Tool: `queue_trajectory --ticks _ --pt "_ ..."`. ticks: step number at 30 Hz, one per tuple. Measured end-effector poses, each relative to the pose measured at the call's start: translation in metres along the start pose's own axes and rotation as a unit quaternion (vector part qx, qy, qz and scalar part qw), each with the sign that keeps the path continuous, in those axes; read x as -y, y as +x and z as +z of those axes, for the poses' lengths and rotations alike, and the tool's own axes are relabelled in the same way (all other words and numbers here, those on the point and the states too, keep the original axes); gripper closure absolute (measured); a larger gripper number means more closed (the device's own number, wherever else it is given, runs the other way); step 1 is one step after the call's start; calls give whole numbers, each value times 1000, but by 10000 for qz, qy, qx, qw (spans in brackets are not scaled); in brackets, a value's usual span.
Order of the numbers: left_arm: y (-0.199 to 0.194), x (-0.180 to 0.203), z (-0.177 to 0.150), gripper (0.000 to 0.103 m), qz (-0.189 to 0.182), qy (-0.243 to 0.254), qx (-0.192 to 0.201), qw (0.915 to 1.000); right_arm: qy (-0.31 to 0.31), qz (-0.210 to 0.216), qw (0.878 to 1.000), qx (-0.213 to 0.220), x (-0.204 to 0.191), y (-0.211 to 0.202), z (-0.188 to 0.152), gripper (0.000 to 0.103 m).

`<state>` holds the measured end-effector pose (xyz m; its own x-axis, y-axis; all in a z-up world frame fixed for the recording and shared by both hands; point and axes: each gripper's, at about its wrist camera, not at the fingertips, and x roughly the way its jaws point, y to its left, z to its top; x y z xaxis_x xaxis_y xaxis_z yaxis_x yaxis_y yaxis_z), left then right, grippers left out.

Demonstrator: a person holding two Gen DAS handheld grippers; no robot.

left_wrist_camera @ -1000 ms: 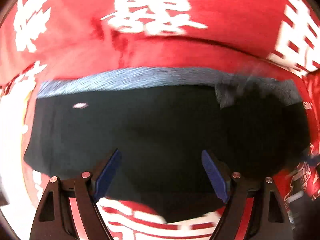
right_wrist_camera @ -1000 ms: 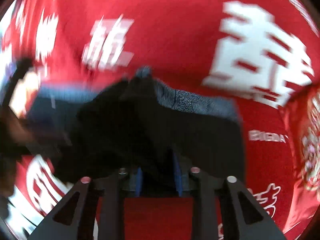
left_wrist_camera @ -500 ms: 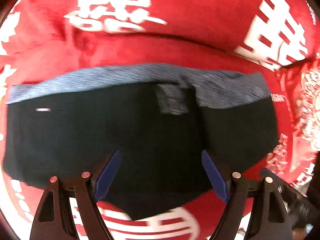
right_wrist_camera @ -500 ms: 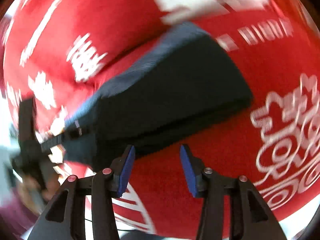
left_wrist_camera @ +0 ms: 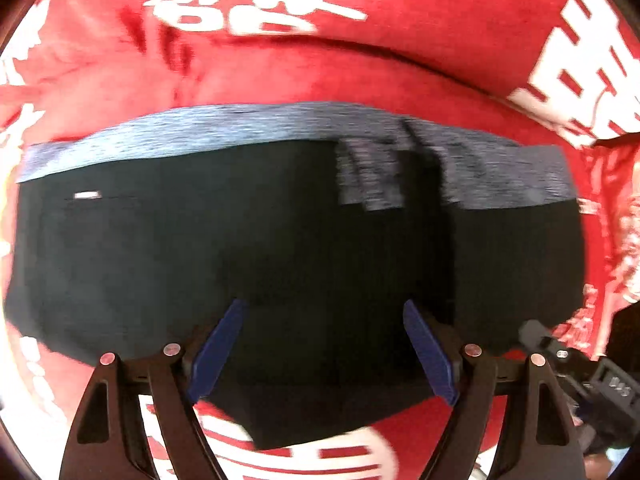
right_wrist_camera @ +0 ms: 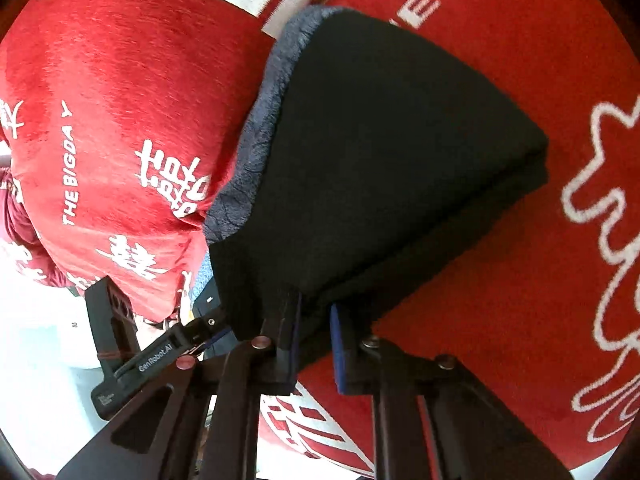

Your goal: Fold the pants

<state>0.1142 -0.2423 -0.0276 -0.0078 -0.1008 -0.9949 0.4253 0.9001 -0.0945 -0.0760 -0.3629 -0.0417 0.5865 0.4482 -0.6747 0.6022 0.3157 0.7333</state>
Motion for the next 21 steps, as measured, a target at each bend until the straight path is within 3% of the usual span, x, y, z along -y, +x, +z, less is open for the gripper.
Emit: queue_trajectory --ticks 5,7,9,11,14,17,19,21 --pt "-25 -8 -2 19 331 70 420 9985 -739 -268 9949 -637 -17 -9 -7 88" --pt "-36 4 2 19 311 288 597 9973 -1386 -350 9890 -391 -33 -36 -6 83" --pt "-42 20 8 19 159 505 714 9960 -1695 -448 9844 156 -44 -65 8 62" --pt "-45 38 15 19 -50 709 795 9943 -1567 -518 9847 556 -42 -81 32 58" --pt "-39 69 23 19 -258 927 816 9920 -1165 -525 9891 729 -26 -84 80 58" --pt "-22 89 30 19 -256 999 826 9912 -1229 -848 9884 273 -16 -50 114 61" --pt "-9 92 31 19 -76 951 698 9930 -1218 -995 9874 -150 -11 -25 114 64" --pt "2 86 26 19 124 881 578 9944 -1421 -1087 9838 -111 -21 -21 106 64"
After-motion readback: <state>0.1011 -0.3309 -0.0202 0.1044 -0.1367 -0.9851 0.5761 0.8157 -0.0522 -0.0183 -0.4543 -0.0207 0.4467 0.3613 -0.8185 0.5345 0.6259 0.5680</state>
